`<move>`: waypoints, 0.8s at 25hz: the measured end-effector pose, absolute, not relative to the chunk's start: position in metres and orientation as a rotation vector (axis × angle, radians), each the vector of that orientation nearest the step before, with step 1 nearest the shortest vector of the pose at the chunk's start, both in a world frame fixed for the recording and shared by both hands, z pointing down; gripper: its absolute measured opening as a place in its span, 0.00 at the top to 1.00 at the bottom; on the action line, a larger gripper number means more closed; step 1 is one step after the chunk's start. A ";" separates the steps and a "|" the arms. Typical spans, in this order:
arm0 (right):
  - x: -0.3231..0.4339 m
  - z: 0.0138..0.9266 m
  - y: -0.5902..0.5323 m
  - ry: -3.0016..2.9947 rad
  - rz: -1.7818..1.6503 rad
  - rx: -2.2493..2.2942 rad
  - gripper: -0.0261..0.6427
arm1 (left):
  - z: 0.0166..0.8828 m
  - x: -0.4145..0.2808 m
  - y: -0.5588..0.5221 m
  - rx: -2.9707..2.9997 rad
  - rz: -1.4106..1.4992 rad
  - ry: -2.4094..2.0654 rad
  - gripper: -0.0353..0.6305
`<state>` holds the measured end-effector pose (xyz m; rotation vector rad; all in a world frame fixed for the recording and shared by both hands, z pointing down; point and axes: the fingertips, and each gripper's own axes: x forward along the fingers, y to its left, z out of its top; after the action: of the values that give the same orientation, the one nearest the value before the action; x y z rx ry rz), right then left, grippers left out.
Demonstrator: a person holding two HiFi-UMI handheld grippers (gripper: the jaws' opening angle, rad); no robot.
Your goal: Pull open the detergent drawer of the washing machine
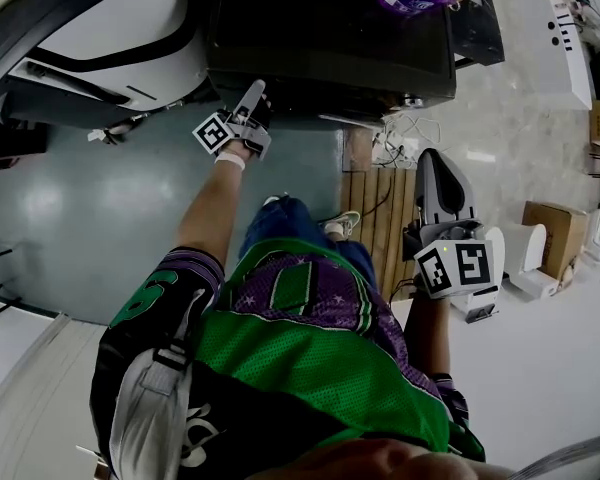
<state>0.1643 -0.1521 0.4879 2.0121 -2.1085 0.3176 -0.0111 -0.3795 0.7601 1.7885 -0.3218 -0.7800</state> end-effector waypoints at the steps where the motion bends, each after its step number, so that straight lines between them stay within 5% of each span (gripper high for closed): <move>1: 0.165 0.489 -0.152 -2.106 0.320 2.015 0.96 | 0.761 -0.011 -0.380 1.791 -0.780 -0.323 0.45; 12: 0.170 0.490 -0.150 -2.109 0.332 2.021 0.96 | 0.756 -0.018 -0.358 1.793 -0.804 -0.305 0.47; 20: 0.159 0.491 -0.150 -2.168 0.353 1.966 0.96 | 0.745 -0.013 -0.366 1.701 -0.787 -0.413 0.27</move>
<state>0.1586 -0.1505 0.4912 1.9657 -2.1681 0.3532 -0.0135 -0.3656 0.7449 1.7012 -0.4127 -0.7870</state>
